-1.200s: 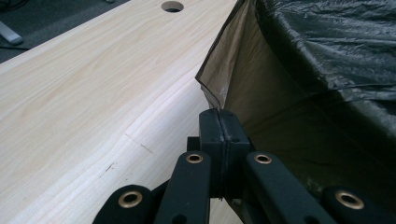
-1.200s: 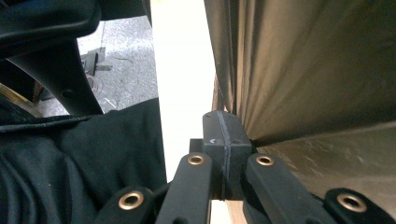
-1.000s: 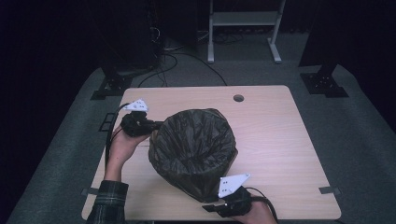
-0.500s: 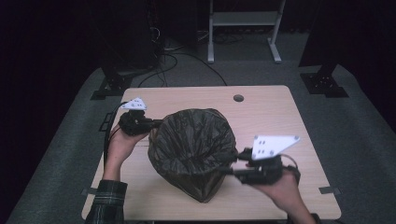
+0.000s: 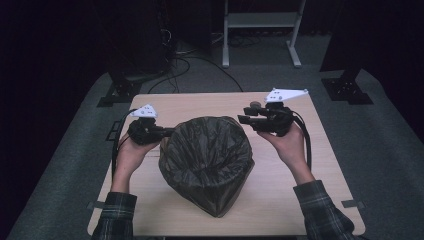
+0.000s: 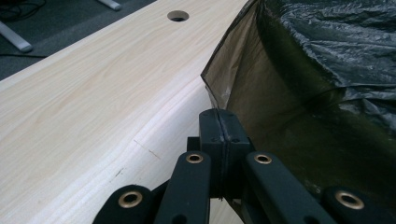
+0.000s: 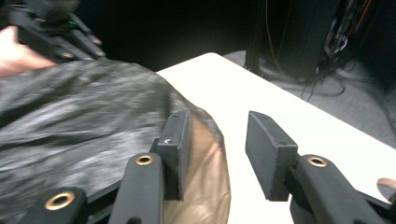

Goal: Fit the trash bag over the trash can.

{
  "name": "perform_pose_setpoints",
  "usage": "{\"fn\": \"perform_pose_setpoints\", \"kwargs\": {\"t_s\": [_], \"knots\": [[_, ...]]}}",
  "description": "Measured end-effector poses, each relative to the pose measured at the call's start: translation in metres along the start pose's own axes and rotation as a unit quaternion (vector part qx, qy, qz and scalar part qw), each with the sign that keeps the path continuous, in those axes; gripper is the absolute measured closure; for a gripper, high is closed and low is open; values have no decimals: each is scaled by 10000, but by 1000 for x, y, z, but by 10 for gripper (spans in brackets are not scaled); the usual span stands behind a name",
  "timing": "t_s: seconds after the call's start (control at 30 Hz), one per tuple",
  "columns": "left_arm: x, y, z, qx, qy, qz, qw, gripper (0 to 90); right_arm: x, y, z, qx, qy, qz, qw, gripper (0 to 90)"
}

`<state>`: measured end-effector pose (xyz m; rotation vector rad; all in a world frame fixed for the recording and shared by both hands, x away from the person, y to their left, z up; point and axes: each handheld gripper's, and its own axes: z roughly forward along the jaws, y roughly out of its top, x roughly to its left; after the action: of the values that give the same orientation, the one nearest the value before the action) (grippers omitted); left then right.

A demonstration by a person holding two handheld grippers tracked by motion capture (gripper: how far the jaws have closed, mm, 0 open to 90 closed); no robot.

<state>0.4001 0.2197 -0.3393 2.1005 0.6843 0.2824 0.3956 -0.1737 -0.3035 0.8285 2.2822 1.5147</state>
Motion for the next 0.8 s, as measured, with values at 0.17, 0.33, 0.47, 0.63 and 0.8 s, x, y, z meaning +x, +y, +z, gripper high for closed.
{"fn": "perform_pose_setpoints", "kwargs": {"t_s": [0.17, 0.33, 0.47, 0.63, 0.8], "knots": [[1, 0, 0, -10, 3, 1, 10000, 898, -18, -8, 27, 95, 92, 332, 9994, 547], [1, 0, 0, -39, -17, 2, 10000, 899, -27, -16, 48, 258, 227, 495, 9982, 592], [2, -1, 0, -58, -17, -2, 10000, 898, -27, -23, 56, 384, 455, 474, 9971, 898], [3, -2, 6, 54, 41, 3, 10000, 899, -28, -28, 57, 442, 323, 481, 9973, 900], [5, -6, 18, 190, 56, 6, 9998, 899, -32, -39, 66, 624, 69, 504, 9968, 900]]}}
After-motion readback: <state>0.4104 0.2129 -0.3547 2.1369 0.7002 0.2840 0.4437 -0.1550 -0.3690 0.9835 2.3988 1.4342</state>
